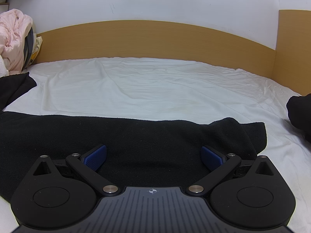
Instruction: Fold clothes
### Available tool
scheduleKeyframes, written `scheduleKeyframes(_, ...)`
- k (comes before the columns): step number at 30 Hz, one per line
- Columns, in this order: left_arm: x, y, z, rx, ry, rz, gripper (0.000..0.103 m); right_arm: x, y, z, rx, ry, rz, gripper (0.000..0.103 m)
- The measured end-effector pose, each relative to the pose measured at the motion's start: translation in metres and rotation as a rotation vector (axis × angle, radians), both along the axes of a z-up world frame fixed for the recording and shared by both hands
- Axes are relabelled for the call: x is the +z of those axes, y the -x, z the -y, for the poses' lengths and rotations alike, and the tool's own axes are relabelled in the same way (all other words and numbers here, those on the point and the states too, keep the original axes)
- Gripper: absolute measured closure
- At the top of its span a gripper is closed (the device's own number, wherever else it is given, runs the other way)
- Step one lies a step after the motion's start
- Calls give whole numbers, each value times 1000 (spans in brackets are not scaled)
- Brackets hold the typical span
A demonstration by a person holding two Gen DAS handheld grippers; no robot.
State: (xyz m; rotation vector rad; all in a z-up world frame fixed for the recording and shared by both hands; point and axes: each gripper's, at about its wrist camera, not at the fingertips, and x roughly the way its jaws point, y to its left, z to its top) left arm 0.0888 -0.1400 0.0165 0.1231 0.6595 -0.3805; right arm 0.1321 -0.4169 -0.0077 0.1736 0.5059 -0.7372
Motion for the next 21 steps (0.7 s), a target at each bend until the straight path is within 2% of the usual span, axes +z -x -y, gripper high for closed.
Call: scheduleKeyframes(21, 0, 0, -3, -1, 3, 0, 1, 0, 0, 0, 0, 0, 0, 0)
